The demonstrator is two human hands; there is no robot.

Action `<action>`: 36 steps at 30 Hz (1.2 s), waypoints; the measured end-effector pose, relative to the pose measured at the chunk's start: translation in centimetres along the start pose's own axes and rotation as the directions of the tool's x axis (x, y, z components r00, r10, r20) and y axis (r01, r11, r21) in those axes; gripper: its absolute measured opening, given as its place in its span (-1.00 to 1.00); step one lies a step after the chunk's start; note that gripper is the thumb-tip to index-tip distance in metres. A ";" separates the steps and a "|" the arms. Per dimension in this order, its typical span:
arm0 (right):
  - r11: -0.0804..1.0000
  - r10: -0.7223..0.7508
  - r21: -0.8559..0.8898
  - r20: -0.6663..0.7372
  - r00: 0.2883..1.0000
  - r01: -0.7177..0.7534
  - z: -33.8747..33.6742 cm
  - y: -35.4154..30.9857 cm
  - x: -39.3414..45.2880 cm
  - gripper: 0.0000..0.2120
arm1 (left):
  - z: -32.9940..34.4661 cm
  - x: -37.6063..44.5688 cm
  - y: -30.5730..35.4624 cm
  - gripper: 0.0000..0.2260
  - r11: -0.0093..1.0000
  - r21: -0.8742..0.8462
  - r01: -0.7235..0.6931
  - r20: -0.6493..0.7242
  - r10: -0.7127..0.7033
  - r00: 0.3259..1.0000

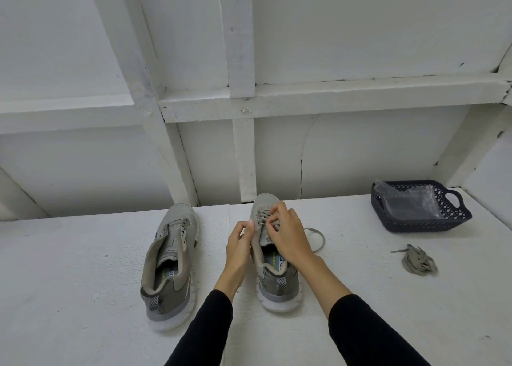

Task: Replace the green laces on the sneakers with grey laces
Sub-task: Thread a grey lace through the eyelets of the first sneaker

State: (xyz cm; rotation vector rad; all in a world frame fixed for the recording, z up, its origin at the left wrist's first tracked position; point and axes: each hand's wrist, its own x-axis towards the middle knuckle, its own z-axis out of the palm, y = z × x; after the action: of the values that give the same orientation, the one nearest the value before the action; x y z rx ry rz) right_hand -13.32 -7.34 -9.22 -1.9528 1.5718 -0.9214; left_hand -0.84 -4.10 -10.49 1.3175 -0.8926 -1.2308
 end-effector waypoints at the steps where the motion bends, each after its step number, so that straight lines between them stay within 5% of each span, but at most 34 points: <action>1: 1.000 -0.014 -0.026 -0.006 1.000 0.013 -0.1 -0.2 -0.1 -0.80 | 0.0 0.0 0.0 -0.72 1.000 0.008 -0.006 0.005 0.006 1.000; 11: 0.976 -0.110 -0.192 -0.026 0.994 0.103 -0.3 -0.9 -0.1 -0.83 | 0.4 0.2 -0.1 -0.72 0.995 0.058 -0.079 0.030 0.077 0.997; 16: 0.979 -0.091 -0.188 -0.048 0.995 0.080 0.0 -0.9 -0.1 -0.81 | -0.2 1.1 0.4 -0.59 0.999 0.011 0.048 0.037 -0.048 0.998; 25: 0.993 -0.018 -0.116 -0.103 0.994 0.006 0.1 -0.4 -0.3 -0.75 | 0.3 2.7 1.4 -0.85 0.995 0.097 0.005 -0.012 -0.004 1.000; 29: 0.989 0.084 -0.108 -0.169 0.982 -0.103 -0.5 -0.1 -0.6 -0.59 | 0.5 3.3 2.5 -0.80 0.979 -0.166 0.118 -0.174 -0.147 0.974; 31: 0.972 0.158 -0.145 -0.181 0.971 -0.185 -0.9 0.1 -0.9 -0.52 | -0.2 3.6 3.6 -0.84 0.937 -0.346 0.051 -0.234 -0.139 0.962; 32: 0.965 0.189 -0.148 -0.185 0.964 -0.218 -0.9 0.3 -1.1 -0.50 | -0.7 3.7 4.1 -0.87 0.964 -0.266 -0.016 -0.264 -0.057 0.963; 33: 0.960 0.216 -0.138 -0.190 0.958 -0.244 -0.8 0.5 -1.4 -0.50 | -1.4 3.8 4.3 -0.88 0.996 0.003 -0.094 -0.262 0.091 0.961; 34: 0.957 0.239 -0.118 -0.200 0.950 -0.266 -0.8 0.6 -1.6 -0.51 | -2.2 3.9 4.4 -0.88 0.908 0.382 -0.173 -0.180 0.257 0.949; 36: 0.952 0.275 -0.071 -0.221 0.936 -0.297 -0.8 0.8 -1.9 -0.55 | -3.5 4.2 4.2 -0.83 0.415 0.863 -0.287 0.105 0.409 0.906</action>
State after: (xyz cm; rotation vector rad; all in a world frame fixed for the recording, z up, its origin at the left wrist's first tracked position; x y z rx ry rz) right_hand -14.68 -5.60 -9.67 -1.6722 1.9981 -0.9613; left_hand 3.92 -8.07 -7.48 1.8162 -1.7346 -0.2693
